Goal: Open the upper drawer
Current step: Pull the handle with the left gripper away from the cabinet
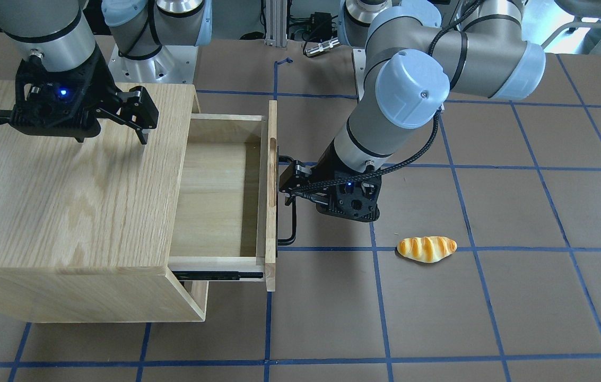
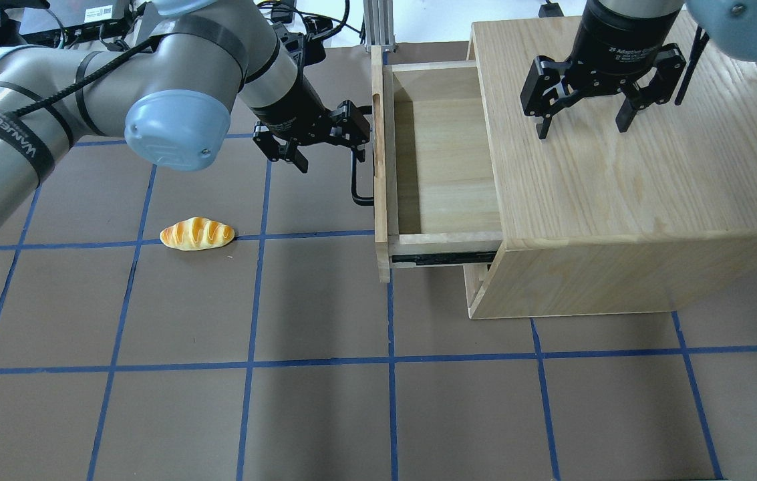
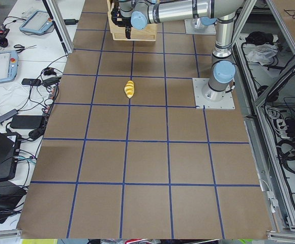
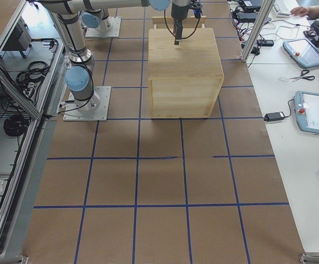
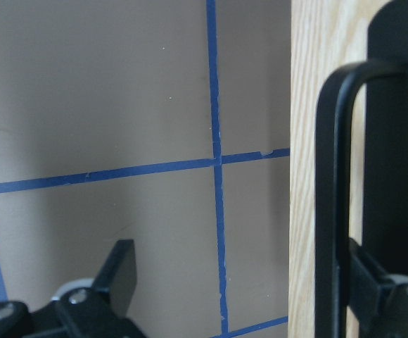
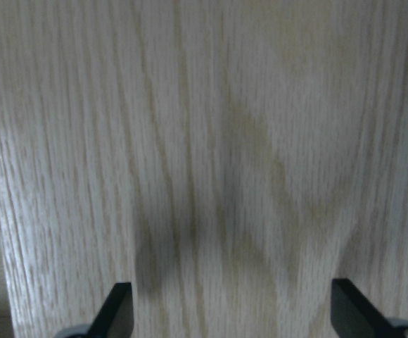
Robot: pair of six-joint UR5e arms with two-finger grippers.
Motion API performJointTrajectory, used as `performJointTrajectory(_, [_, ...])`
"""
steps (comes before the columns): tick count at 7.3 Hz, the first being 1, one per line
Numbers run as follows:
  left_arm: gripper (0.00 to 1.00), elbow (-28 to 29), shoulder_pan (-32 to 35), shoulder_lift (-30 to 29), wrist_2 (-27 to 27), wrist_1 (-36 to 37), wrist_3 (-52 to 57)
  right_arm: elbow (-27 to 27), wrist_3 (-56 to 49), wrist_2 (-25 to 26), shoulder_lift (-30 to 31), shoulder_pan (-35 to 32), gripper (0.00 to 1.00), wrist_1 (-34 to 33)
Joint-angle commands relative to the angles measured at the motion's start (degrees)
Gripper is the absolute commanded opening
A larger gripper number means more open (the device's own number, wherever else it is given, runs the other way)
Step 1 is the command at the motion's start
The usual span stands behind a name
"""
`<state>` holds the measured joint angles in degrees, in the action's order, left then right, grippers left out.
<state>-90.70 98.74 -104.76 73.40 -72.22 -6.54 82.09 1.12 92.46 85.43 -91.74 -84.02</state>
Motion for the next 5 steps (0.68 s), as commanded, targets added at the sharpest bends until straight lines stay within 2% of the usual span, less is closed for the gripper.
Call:
performJointTrajectory(1, [1.0,-0.2,-1.7,1.0,0.1,-2.2,2.6,0.0,0.0,0.0,0.0,0.0,1.0,0.0])
performJointTrajectory(5, [1.0,-0.2,-3.2,1.7,0.2,-3.7,3.8,0.0,0.0,0.0,0.0,0.0,1.0,0.0])
